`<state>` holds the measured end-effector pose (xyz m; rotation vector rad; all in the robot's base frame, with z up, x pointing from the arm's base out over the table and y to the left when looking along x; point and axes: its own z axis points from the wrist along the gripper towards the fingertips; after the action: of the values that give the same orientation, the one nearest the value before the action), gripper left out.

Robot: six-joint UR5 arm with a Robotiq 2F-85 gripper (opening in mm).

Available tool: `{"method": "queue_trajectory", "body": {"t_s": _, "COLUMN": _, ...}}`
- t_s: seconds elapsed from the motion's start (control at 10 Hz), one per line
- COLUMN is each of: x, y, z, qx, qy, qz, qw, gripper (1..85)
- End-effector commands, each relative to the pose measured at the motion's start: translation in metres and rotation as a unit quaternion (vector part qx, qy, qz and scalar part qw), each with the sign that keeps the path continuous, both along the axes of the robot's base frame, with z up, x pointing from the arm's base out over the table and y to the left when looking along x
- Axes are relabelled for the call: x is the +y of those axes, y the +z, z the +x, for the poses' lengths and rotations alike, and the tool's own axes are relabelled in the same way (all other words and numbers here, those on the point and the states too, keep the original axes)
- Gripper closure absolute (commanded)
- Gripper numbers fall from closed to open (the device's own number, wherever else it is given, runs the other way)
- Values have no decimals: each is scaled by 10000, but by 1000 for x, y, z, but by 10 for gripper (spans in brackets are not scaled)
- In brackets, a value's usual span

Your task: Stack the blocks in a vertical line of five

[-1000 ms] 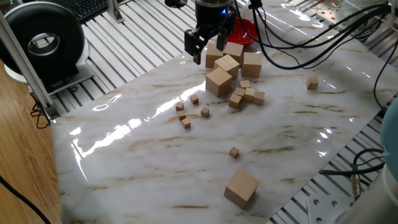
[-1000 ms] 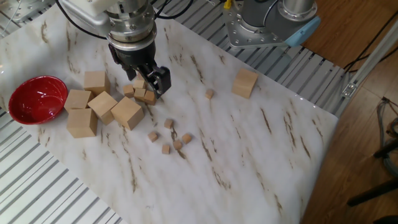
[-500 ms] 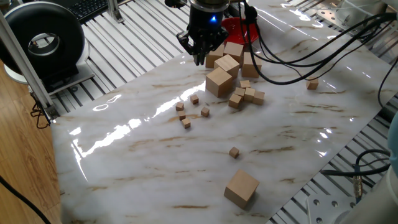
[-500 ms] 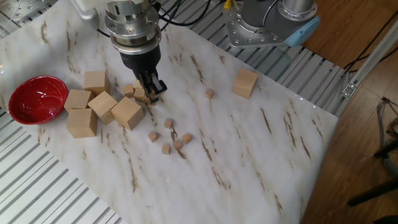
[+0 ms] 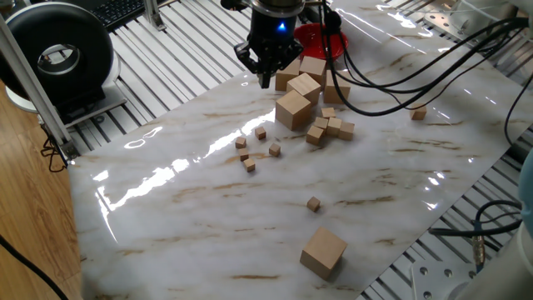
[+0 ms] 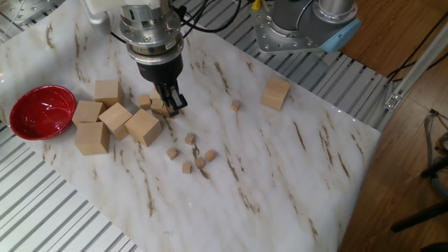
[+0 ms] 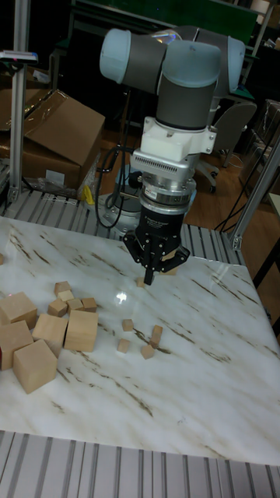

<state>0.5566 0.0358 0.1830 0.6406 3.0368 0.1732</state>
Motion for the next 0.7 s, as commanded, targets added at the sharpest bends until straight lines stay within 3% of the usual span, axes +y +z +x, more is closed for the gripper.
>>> {"method": "queue_trajectory", "body": {"t_s": 0.0, "x": 4, "y": 1, "z": 1, "qx": 2, "qy": -92, "qz": 70, "qw": 9999, "gripper": 847}}
{"method": "queue_trajectory", "body": {"t_s": 0.6, "x": 3, "y": 1, "z": 1, "qx": 32, "qy": -89, "qz": 39, "qw": 9999, "gripper": 847}}
